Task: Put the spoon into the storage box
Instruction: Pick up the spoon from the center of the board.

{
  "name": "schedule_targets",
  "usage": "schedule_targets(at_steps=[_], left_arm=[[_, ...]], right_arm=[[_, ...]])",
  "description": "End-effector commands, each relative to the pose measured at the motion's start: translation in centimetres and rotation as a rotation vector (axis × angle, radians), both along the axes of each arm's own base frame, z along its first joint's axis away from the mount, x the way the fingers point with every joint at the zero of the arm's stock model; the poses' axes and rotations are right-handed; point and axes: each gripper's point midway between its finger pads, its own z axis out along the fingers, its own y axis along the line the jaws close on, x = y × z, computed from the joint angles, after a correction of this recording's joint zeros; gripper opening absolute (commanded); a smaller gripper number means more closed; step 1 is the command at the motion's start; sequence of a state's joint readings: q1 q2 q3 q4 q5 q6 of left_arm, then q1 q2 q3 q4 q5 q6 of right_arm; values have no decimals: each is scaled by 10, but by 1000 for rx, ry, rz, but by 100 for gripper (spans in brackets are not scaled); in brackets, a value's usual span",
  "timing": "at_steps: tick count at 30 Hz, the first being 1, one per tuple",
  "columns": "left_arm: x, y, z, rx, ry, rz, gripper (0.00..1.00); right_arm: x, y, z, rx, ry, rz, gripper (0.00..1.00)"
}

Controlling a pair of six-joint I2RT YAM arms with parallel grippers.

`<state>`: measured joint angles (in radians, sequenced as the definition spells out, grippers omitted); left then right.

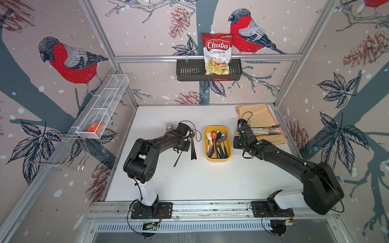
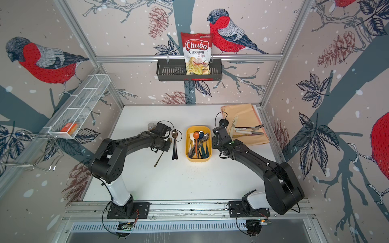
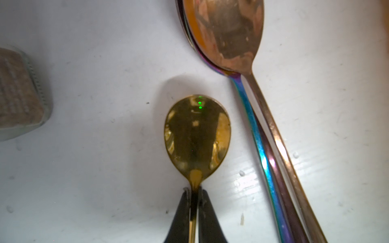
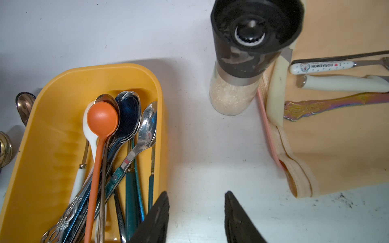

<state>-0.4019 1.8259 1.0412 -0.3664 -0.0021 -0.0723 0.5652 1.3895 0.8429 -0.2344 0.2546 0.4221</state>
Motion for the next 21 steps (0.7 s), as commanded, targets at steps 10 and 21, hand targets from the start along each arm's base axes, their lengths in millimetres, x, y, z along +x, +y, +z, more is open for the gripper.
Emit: schedule_targets(at_steps=[10,21], left_arm=[[-45,4,-23,-8,207,10,0],[-19,-11,28,-104,83,45,0]], right_arm=[[4,2,9,14,-32,-13,45],[4,4,10,12,-33,-11,45]])
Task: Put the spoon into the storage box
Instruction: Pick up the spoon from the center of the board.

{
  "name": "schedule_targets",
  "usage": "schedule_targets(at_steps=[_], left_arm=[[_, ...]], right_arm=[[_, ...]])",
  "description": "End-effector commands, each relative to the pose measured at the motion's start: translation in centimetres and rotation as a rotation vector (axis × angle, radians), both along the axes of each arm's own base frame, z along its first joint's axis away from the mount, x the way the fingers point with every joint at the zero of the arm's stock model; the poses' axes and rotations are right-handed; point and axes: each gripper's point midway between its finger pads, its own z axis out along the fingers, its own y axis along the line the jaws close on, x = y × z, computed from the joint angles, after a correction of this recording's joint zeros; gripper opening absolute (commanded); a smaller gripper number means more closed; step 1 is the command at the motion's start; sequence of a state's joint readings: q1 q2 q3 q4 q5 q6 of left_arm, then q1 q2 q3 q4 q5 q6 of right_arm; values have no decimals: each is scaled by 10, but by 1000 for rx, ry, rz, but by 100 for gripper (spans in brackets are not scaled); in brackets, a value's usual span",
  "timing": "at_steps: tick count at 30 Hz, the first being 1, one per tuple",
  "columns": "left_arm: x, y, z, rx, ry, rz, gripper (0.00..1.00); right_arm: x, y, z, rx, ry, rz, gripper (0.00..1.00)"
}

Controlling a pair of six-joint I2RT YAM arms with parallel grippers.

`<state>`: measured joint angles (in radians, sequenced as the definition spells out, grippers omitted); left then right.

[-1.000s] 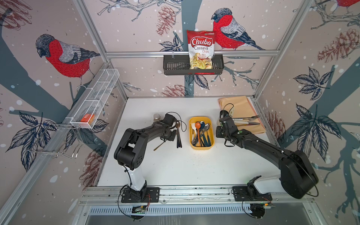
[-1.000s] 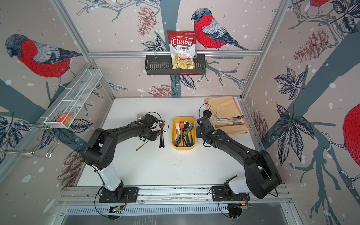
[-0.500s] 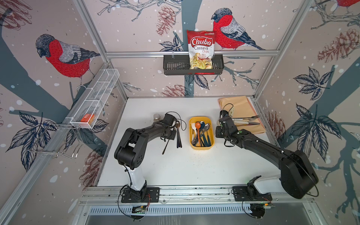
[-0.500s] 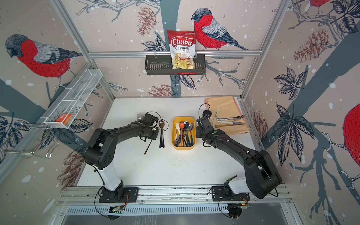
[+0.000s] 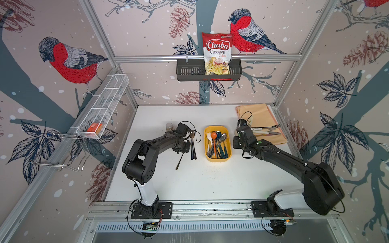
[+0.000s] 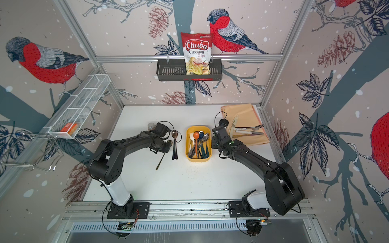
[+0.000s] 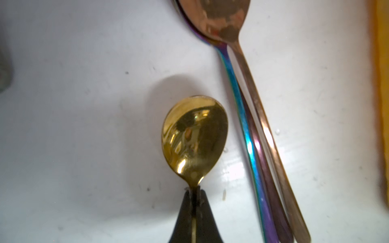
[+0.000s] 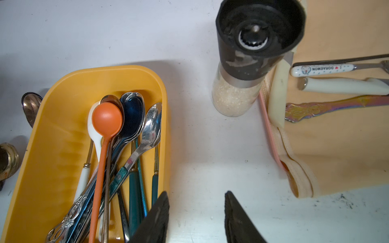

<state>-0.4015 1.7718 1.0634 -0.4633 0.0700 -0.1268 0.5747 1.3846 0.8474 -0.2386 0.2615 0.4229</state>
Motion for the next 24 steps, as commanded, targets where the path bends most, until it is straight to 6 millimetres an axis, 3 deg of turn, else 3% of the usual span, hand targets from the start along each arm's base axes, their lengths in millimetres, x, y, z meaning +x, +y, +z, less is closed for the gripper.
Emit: schedule_targets(at_steps=[1,10,19,24], left_arm=[[-4,-6,13,-45,23,21,0],[10,-21,47,-151,-44,65,0],[37,-56,113,-378,-140,120,0],[47,-82,136,-509,-165,150,0]], right_arm=[[4,1,7,13,-26,-16,45],[4,1,6,10,-27,-16,45],[3,-2,6,8,-29,-23,45],[2,-4,5,12,-31,-29,45]])
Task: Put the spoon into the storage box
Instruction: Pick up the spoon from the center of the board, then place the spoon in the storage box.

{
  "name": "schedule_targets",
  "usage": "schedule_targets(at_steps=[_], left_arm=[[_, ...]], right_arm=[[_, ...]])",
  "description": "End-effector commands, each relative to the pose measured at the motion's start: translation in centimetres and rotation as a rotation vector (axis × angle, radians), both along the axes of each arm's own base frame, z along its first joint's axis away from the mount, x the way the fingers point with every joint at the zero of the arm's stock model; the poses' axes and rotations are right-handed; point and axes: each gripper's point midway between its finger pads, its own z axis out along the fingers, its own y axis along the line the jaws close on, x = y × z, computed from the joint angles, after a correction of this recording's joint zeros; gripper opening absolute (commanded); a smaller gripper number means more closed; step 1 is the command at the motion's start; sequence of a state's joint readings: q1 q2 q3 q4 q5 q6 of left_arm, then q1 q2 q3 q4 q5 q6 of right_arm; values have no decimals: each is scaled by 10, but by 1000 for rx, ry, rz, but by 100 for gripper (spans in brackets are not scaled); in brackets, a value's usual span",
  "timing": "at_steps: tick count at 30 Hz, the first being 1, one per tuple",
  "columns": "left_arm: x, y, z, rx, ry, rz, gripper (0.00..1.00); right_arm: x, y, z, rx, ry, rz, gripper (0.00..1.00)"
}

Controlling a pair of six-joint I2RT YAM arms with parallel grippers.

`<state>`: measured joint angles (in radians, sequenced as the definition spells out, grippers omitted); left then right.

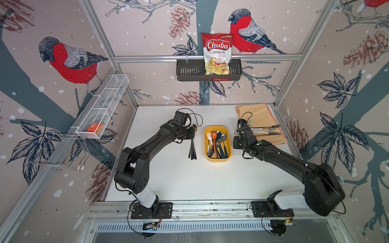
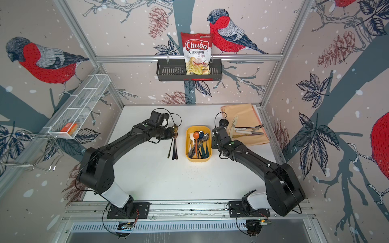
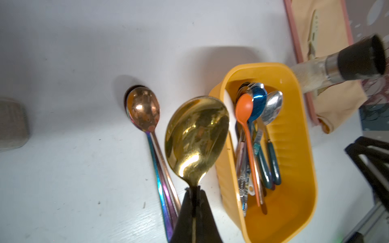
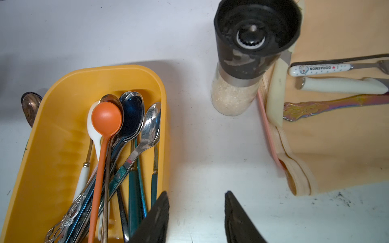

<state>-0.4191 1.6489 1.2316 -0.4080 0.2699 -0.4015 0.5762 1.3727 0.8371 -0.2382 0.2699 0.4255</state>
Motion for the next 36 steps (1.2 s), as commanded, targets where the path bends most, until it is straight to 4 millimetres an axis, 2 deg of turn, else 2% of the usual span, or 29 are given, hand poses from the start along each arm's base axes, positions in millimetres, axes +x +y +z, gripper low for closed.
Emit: schedule_targets(at_steps=[1,4,9,16,21,36], left_arm=[[9,-27,22,-138,-27,15,0],[14,-50,28,-202,-33,15,0],[22,-83,24,-272,-10,28,0],[26,-99,-2,-330,50,65,0],[20,-116,-22,-333,92,54,0],[13,-119,-68,-278,223,106,0]], right_arm=[[3,-1,5,16,-27,-23,45],[2,-1,4,19,-25,-24,45],[0,-5,5,20,-28,-32,45],[-6,-14,3,17,-27,-51,45],[-8,-16,3,19,-26,-54,45],[-10,-16,-1,22,-17,-53,45]])
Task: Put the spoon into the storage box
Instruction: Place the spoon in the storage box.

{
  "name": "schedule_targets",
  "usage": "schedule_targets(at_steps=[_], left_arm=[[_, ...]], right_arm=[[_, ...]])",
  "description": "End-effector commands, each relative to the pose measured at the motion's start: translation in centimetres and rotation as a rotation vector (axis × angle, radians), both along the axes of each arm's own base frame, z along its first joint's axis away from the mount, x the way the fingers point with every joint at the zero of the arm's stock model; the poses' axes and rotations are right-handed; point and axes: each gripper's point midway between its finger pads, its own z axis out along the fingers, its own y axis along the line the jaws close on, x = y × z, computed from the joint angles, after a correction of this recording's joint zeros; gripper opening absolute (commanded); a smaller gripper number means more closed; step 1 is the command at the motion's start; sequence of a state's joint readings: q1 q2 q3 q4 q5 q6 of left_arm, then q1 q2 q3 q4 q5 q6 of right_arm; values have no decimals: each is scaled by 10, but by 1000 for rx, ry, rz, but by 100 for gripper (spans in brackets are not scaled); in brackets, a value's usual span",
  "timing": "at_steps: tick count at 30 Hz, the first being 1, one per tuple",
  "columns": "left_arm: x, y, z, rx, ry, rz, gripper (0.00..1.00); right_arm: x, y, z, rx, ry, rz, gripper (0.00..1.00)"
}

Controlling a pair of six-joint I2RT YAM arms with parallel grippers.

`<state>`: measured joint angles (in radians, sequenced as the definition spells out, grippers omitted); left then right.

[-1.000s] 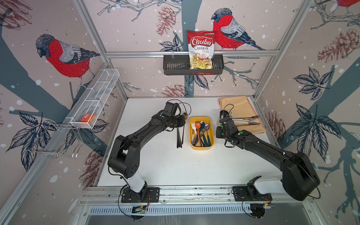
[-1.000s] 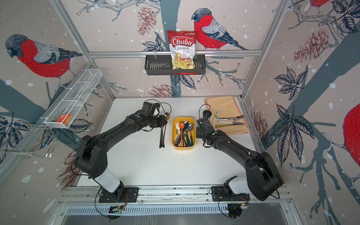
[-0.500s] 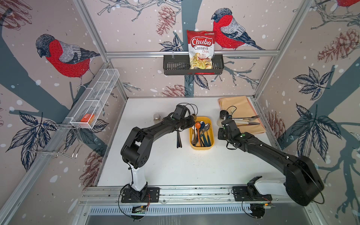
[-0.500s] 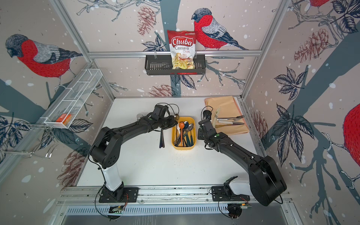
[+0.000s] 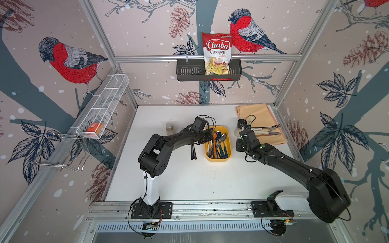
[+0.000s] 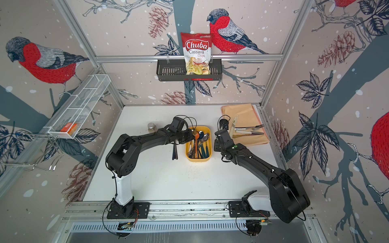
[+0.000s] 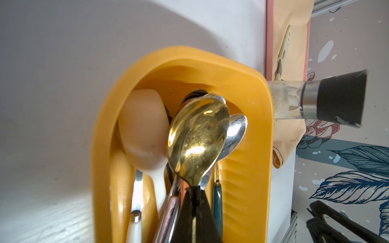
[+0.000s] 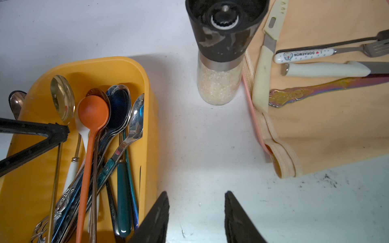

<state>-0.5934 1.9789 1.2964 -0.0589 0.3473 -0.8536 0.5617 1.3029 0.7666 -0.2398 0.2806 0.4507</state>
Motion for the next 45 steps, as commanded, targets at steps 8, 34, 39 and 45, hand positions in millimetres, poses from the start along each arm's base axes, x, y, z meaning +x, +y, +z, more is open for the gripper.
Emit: schedule_targets(at_steps=[8,34,39,45], left_arm=[[-1,-4,-7,-6,44,-4,1],[11,27,84,253,-265,-11,34],[2,64,93,384,-305,43,34],[-7,100,66,450,-250,91,35]], right_arm=[[1,-1,3,22,-17,-18,45],[8,6,3,16,-15,0,45],[11,9,1,13,-8,9,45],[13,13,-1,13,-1,22,45]])
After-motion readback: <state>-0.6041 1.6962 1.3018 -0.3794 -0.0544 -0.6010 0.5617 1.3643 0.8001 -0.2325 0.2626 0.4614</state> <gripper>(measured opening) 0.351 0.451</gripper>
